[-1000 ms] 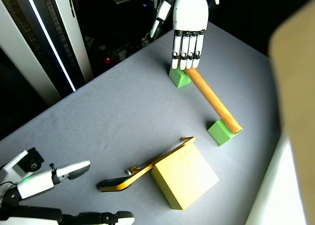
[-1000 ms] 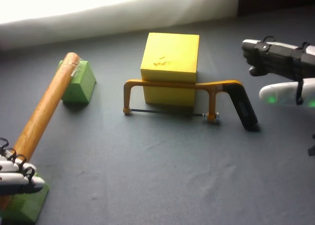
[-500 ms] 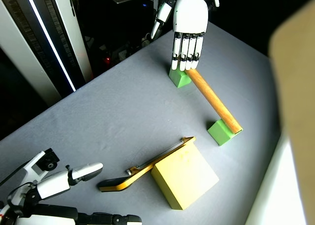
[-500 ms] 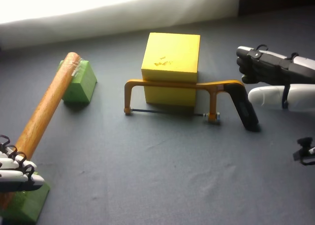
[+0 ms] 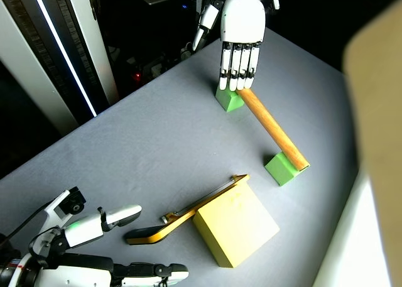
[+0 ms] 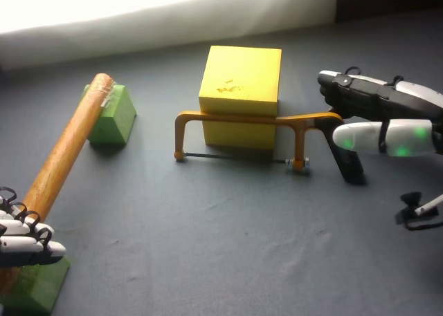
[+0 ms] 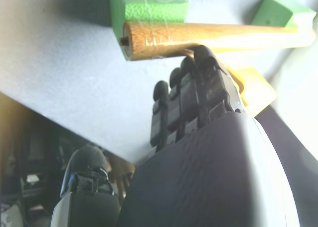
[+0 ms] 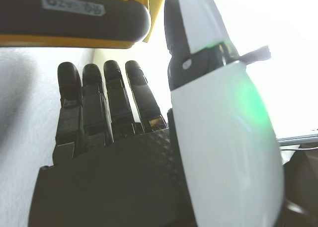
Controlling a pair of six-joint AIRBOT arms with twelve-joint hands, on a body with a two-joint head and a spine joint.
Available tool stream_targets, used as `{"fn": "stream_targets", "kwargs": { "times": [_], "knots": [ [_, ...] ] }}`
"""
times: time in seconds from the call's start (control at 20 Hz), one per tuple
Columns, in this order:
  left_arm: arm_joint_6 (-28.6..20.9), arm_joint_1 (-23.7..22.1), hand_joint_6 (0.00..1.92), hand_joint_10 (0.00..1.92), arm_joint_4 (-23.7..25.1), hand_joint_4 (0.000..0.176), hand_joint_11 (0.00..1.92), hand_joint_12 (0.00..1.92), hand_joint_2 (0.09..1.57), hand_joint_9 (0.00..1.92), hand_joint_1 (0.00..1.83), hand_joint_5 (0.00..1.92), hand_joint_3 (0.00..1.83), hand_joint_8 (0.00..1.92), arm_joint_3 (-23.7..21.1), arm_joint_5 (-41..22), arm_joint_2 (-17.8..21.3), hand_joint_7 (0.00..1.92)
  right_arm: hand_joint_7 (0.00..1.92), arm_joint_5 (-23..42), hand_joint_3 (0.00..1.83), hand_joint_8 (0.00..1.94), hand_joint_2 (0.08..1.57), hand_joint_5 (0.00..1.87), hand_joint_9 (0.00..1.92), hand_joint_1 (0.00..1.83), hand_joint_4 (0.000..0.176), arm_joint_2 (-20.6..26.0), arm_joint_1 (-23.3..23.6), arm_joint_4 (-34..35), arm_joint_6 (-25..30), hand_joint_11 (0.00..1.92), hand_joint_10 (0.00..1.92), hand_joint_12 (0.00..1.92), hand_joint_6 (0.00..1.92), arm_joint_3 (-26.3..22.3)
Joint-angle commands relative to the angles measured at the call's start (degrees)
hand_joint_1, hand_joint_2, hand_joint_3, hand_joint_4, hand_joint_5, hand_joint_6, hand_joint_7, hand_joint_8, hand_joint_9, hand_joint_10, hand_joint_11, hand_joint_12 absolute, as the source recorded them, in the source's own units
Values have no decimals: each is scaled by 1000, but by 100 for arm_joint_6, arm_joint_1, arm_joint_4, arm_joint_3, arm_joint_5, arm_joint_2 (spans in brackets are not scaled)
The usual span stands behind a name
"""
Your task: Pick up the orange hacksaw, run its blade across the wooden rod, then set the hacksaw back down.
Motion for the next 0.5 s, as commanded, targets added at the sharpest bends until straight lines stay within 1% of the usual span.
{"fn": "stream_targets", "kwargs": {
  "times": [0.0,0.05,0.15,0.2,0.25,0.3,0.35,0.4,0.45],
  "knots": [
    [-7,-26,0,0,-73,0,0,461,1186,164,81,193,0,0,-12,-6,-38,137,111,617,0,1,1032,85,136,853,0,-9,89,197,27,0,4,657,0,23],
    [-7,-26,0,0,-73,0,0,455,1185,162,89,189,0,0,-15,-6,-40,136,110,592,0,1,1035,79,135,839,0,-28,107,197,7,0,3,656,0,22],
    [-7,-25,0,1,-73,0,0,376,1190,137,43,166,2,0,-17,-6,-51,123,99,528,0,2,1032,68,125,824,0,-87,153,197,-65,0,2,627,2,21],
    [-7,-26,1,4,-73,0,0,370,1189,143,64,167,0,1,-17,-6,-55,122,99,505,1,2,1040,63,128,803,0,-105,166,196,-83,0,3,631,0,21],
    [-7,-26,4,4,-73,0,0,406,1186,153,72,181,0,2,-17,-6,-57,128,111,494,0,4,1028,76,135,840,0,-119,170,196,-89,0,4,655,3,21],
    [-7,-26,3,5,-73,0,0,481,1186,175,99,198,0,2,-17,-6,-60,143,101,462,0,1,1022,74,131,869,0,-143,192,195,-133,0,1,636,1,20],
    [-7,-26,1,3,-73,0,0,491,1188,178,94,190,1,1,-17,-6,-60,143,103,428,0,2,1025,78,132,876,0,-162,212,195,-160,0,1,647,2,20],
    [-7,-26,2,1,-73,0,0,441,1193,169,74,171,2,1,-17,-6,-60,131,111,393,2,4,1031,85,134,852,0,-181,232,195,-182,0,1,647,4,20],
    [-7,-27,6,0,-73,0,0,422,1191,159,93,179,0,3,-17,-6,-60,135,127,362,0,6,1018,108,148,869,0,-193,252,195,-207,0,5,678,8,20]
  ]
}}
